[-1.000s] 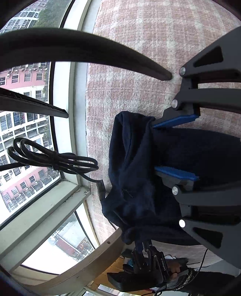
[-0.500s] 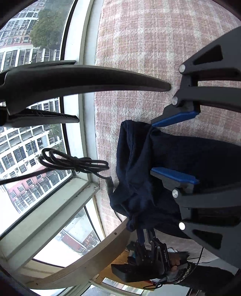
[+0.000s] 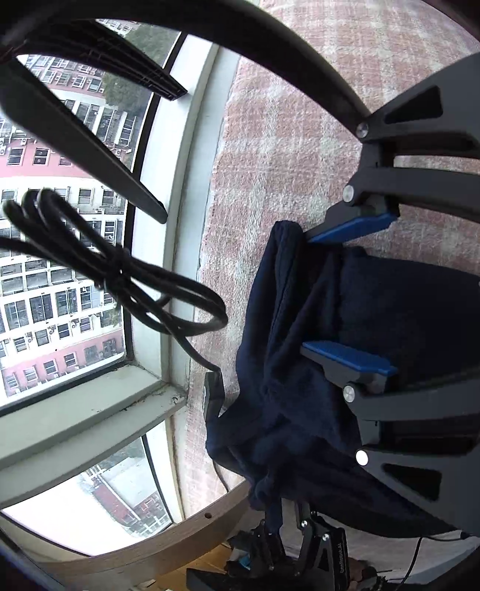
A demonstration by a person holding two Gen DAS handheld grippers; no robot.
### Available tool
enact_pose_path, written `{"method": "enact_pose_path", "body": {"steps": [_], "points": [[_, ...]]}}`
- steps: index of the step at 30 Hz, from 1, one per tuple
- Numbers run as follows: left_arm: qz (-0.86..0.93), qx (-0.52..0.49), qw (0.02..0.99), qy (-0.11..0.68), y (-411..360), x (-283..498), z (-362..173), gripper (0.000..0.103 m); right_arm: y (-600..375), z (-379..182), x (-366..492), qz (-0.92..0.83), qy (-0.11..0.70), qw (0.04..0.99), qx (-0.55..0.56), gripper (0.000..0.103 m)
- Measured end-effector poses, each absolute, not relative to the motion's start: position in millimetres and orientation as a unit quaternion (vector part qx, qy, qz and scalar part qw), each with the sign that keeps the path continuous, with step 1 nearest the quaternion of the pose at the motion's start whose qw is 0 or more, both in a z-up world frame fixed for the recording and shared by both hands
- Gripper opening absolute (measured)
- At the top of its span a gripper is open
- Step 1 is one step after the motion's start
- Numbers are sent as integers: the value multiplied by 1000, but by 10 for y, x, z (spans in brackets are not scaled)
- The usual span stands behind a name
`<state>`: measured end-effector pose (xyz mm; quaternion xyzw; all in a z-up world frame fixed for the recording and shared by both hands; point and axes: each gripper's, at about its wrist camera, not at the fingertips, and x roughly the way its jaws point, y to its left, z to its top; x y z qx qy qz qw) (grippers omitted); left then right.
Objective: Fold clothes
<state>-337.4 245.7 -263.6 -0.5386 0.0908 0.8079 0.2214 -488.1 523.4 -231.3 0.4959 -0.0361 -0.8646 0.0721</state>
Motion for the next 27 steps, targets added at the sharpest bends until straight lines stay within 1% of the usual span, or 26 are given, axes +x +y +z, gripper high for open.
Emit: {"method": "enact_pose_path", "body": {"steps": [1,2,3,4,6,8,11,15,17,18,22,24,26,27], "points": [[809,-536,226,88,2465,-3348,-2631,25,5218,-2312,-4869,-866,-35,75,494,43],[809,-534,231,84,2474,-3322,-2625,19,5204,-2311,-4857,-866,-34,78,492,40],[811,-531,233,85,2489,-3293,-2616,12,5203,-2302,-4848,-867,-36,81,490,32],[812,-527,233,89,2508,-3261,-2604,10,5204,-2292,-4839,-869,-38,83,487,18],[815,-521,234,95,2546,-3198,-2581,8,5198,-2248,-4798,-873,-42,93,478,13],[819,-515,235,94,2562,-3144,-2541,8,5187,-2180,-4768,-879,-52,99,464,12],[824,-507,244,68,2504,-3072,-2376,7,5219,-2035,-4705,-883,-77,106,450,11],[837,-477,258,69,2453,-2815,-1982,7,5254,-1705,-4529,-890,-93,118,431,11],[843,-463,264,73,2268,-2822,-1782,7,5247,-1474,-4362,-895,-90,126,418,11],[845,-457,265,76,2175,-2811,-1697,7,5231,-1345,-4242,-899,-84,128,411,11],[856,-428,279,85,1974,-2352,-1335,7,5194,-873,-3617,-910,-63,136,387,10],[857,-415,290,94,1958,-2178,-1224,7,5157,-741,-3154,-912,-59,136,383,10],[853,-411,305,100,1928,-1772,-1158,8,5128,-715,-2636,-905,-62,134,400,10],[848,-417,311,101,1860,-1499,-1157,12,5121,-767,-2346,-895,-67,132,421,11]]}}
